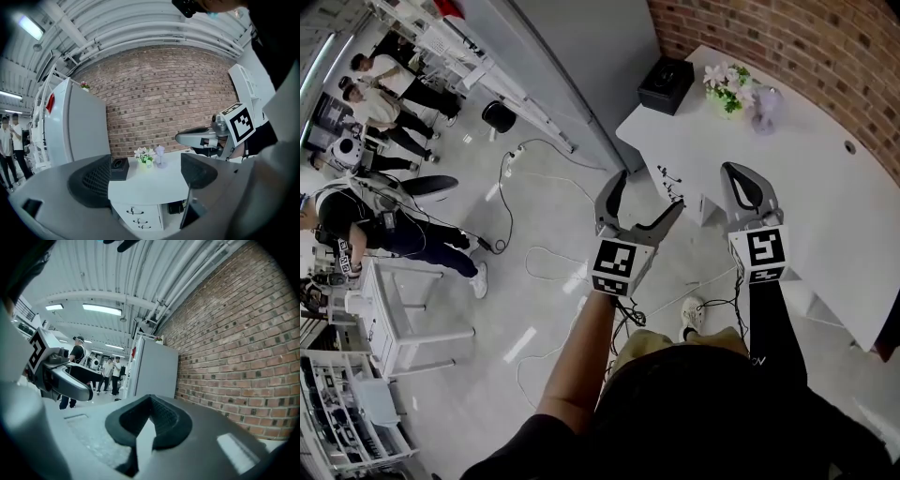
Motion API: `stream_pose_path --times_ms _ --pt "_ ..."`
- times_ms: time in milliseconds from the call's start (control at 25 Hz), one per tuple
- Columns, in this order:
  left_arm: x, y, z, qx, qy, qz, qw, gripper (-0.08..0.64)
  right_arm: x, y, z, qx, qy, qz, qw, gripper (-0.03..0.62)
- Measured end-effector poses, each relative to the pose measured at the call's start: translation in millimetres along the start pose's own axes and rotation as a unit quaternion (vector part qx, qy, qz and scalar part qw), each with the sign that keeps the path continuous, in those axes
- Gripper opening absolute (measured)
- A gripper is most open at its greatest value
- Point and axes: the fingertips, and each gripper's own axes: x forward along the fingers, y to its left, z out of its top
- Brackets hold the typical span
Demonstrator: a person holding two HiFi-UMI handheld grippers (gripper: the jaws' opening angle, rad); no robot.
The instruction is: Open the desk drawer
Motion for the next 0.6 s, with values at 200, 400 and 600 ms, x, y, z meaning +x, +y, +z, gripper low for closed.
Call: stream_pose_path --times_ms 200,400,600 --pt "10.1 10.8 -11.3 -0.010 0.011 -0.007 0.9999 0.462 18.6 3.7 -10.6 0.002 0.014 0.008 1.000 0.000" --pt "17.6 30.1 -25.2 -0.027 0.018 -0.009 0.9994 0.462 36.0 8.8 -15.6 -0.005 0.025 0.004 1.000 0.000" --pt "36.9 43.5 -42.0 -0.041 0.029 -0.042 0.9979 0.462 48.2 8.3 -33.2 -0.007 0.052 -0.020 0.998 0.000"
